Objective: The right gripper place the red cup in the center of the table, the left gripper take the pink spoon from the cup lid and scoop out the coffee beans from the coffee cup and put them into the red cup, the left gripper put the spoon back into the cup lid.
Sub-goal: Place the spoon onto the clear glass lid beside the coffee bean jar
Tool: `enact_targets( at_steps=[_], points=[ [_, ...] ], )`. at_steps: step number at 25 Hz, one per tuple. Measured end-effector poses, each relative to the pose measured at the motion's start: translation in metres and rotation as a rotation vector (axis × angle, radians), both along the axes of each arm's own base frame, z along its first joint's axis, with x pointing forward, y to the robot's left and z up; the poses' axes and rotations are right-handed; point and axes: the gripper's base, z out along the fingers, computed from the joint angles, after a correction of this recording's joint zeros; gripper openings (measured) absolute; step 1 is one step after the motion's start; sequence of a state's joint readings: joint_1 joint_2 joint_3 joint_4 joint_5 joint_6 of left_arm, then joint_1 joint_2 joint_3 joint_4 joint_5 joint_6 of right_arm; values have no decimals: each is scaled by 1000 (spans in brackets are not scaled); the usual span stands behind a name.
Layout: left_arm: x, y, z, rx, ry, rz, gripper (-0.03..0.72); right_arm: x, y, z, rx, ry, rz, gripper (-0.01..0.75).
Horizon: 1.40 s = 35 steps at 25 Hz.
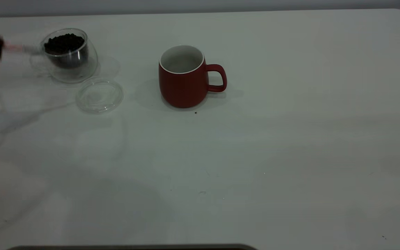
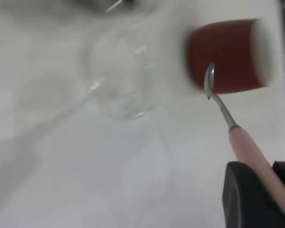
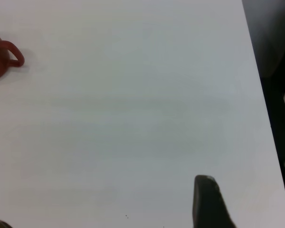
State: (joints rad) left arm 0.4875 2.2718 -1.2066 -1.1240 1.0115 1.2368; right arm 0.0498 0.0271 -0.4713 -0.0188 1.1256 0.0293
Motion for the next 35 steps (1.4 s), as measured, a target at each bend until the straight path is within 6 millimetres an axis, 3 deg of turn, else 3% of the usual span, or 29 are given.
enact_targets(
  at_steps=[4, 15, 21, 27, 31, 35],
  points=[
    [-1, -1, -29, -38, 43, 70, 127, 0, 0, 0, 0, 0, 0, 436],
    [-5, -8, -81, -150, 101, 189, 127, 0, 0, 0, -1, 0, 1, 436],
    [-7, -11, -97, -193, 137, 239, 127, 0, 0, 0, -1, 0, 1, 436],
    [-6, -12, -100, -209, 141, 261, 127, 0, 0, 0, 0, 0, 0, 436],
    [-6, -12, -101, -209, 142, 261, 189, 0, 0, 0, 1, 0, 0, 436],
    [-7, -12, -100, -222, 139, 258, 371, 0, 0, 0, 1, 0, 0, 436]
  ],
)
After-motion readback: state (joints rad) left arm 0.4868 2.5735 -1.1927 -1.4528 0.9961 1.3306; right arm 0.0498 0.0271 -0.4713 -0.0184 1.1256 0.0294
